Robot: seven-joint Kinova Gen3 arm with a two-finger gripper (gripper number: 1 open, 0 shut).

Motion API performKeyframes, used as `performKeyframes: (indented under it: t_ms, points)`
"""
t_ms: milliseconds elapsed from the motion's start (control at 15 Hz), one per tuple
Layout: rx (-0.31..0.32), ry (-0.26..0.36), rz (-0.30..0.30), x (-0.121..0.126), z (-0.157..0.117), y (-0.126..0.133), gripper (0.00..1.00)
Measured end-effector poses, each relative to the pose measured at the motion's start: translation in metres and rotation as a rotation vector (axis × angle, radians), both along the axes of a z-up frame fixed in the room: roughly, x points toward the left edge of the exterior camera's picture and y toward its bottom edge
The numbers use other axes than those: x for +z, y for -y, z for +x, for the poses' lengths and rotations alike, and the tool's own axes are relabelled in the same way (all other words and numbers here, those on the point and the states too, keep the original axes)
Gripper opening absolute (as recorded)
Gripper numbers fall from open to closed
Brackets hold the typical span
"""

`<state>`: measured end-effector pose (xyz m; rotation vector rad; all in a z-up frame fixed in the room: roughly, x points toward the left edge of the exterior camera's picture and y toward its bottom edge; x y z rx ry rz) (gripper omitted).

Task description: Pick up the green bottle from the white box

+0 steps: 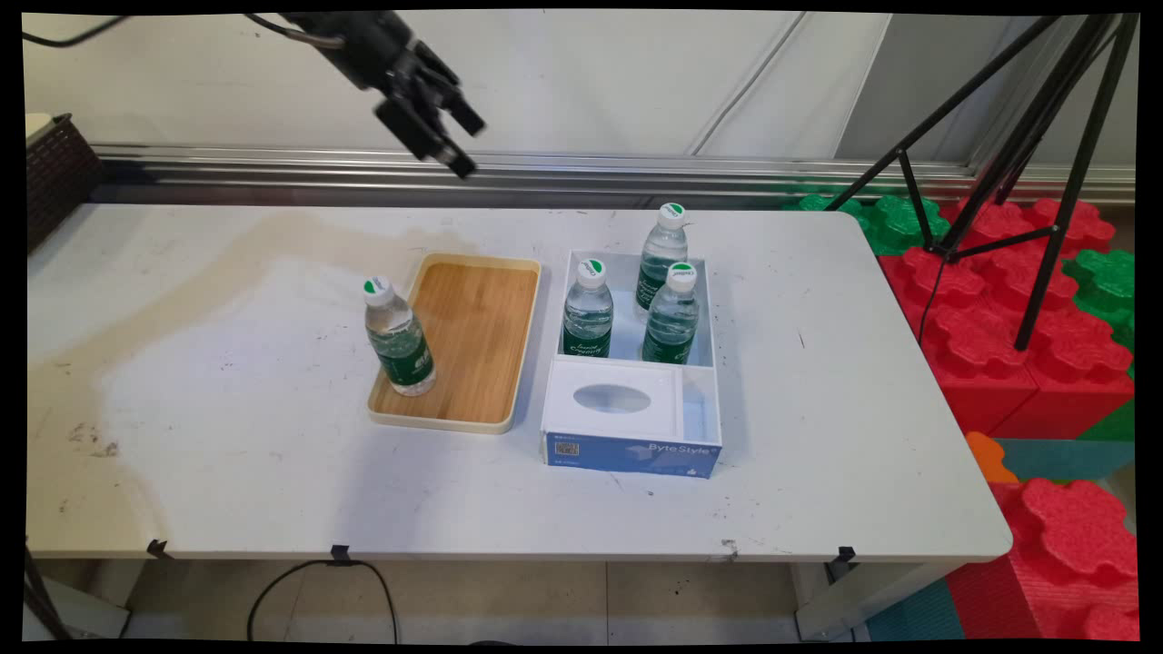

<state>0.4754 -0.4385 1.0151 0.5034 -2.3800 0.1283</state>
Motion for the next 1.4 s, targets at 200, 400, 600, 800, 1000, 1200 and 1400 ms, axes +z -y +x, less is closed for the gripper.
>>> performKeyframes:
  t_ms: [200,400,600,800,1000,1200,1400]
  points:
    - [-0.01,-0.035,0.03,-0.009,-0.03,-0.002,1.0]
    - [-0.019,-0.053,0.047,-0.022,-0.053,-0.005,1.0]
    - [-0.031,-0.047,0.053,-0.039,-0.068,-0.009,1.0]
    - [-0.041,-0.045,0.048,-0.056,-0.079,-0.014,1.0]
    - [-0.044,-0.048,0.037,-0.07,-0.088,-0.019,1.0]
    - [-0.039,-0.048,0.035,-0.086,-0.094,-0.026,1.0]
    - [-0.033,-0.047,0.033,-0.099,-0.098,-0.033,1.0]
